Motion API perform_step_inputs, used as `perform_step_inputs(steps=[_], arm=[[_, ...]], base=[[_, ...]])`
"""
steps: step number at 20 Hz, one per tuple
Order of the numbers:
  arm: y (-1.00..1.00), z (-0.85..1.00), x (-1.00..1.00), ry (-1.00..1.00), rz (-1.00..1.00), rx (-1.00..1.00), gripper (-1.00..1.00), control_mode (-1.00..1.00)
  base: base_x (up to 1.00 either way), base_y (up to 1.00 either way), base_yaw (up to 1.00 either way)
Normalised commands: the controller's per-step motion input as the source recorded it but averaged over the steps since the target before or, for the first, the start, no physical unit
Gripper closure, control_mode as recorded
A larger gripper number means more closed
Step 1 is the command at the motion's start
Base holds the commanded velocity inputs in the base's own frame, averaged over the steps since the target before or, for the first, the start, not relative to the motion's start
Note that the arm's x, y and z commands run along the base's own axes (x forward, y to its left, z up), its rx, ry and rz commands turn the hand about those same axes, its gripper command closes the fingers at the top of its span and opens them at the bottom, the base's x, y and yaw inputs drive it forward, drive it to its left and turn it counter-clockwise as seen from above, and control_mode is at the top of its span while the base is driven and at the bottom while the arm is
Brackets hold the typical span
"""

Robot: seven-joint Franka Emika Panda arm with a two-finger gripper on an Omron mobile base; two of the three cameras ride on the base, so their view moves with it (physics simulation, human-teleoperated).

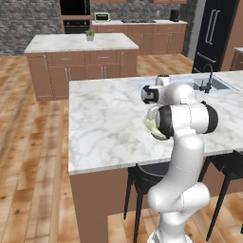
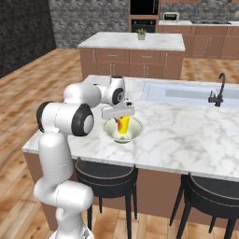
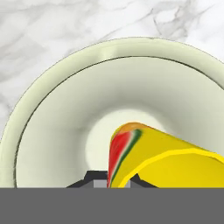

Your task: Place the cup inside the bowl on the dining table and move the bowl to any counter.

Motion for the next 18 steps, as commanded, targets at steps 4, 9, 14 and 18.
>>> perform_step_inputs(steps=[4,9,14,18], arm=[[0.0,-0.01,-0.42,0.0,0.02,0.02,1.0,-1.0],[0.0,-0.04,-0.07,0.0,0.0,0.03,1.0,-1.0],[0.0,-0.11,0.0,0.0,0.0,0.03,1.0,-1.0],[0.0,-0.13,0.0,0.0,0.0,0.01,-1.0,-1.0]], base=[[0.0,0.0,0.0],[0.0,0.0,0.0],[0.0,0.0,0.0],[0.0,0.0,0.0]])
